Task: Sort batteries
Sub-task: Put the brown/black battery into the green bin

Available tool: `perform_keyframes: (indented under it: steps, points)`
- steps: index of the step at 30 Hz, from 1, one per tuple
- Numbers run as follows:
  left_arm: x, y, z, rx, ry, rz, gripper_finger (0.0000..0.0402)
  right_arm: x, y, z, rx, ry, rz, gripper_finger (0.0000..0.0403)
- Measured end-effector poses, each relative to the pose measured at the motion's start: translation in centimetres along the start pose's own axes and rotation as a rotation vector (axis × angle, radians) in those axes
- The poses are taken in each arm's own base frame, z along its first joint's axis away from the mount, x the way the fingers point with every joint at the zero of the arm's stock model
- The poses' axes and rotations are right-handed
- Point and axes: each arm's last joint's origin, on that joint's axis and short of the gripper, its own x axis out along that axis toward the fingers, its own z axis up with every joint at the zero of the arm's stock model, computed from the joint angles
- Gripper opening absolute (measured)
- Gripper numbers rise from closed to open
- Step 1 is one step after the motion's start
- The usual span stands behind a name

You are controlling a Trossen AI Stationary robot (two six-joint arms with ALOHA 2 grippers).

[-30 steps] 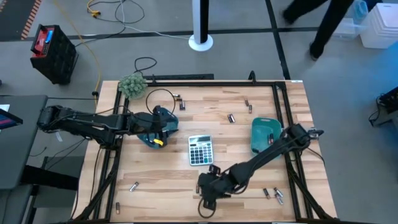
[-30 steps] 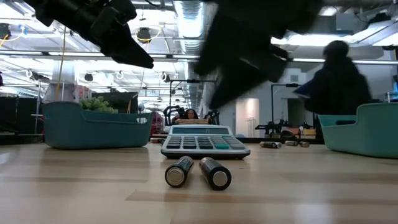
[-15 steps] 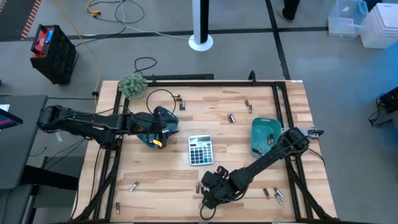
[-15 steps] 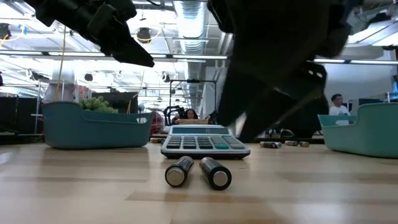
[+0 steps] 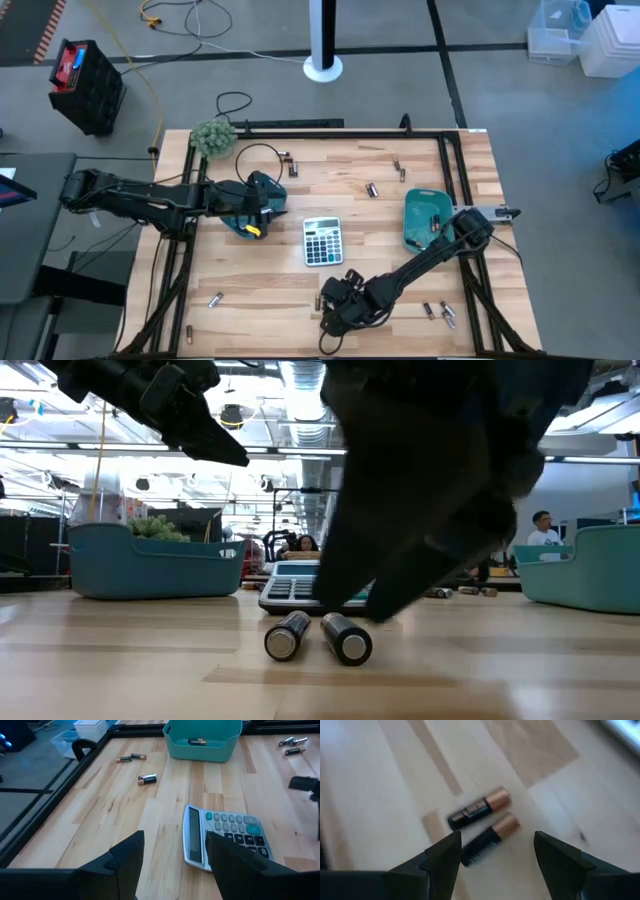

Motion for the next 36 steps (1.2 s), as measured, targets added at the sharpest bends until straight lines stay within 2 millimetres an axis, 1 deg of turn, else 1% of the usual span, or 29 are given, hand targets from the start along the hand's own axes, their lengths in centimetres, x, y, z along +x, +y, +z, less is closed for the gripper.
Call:
perform_keyframes:
  steps: [3,10,14,17,24,29,36]
  points:
    - [0.0,0.0,0.0,0.000,0.000,0.001,0.0206,0.5,0.0,-0.3,0.011,0.003,-0.007,0.0268]
    - [0.0,0.0,0.0,0.000,0.000,0.001,0.0206,0.5,-0.3,-0.4,-0.001,0.005,-0.040,0.0266]
    - [0.0,0.0,0.0,0.000,0.000,0.002,0.0205,0.5,-0.8,-0.6,-0.063,0.026,-0.086,0.0253]
    - [0.0,0.0,0.0,0.000,0.000,0.002,0.0205,0.5,-1.1,-0.6,-0.139,0.036,-0.120,0.0236]
    - [0.0,0.0,0.0,0.001,0.001,0.002,0.0205,0.6,-1.3,-0.5,-0.326,0.052,-0.126,0.0183]
    - [0.0,0.0,0.0,0.001,0.001,0.002,0.0205,0.7,-1.7,-0.4,-0.349,0.063,-0.139,0.0142]
    - [0.0,0.0,0.0,0.001,0.001,0.003,0.0205,1.2,-2.5,-0.9,-0.350,0.078,-0.150,0.0096]
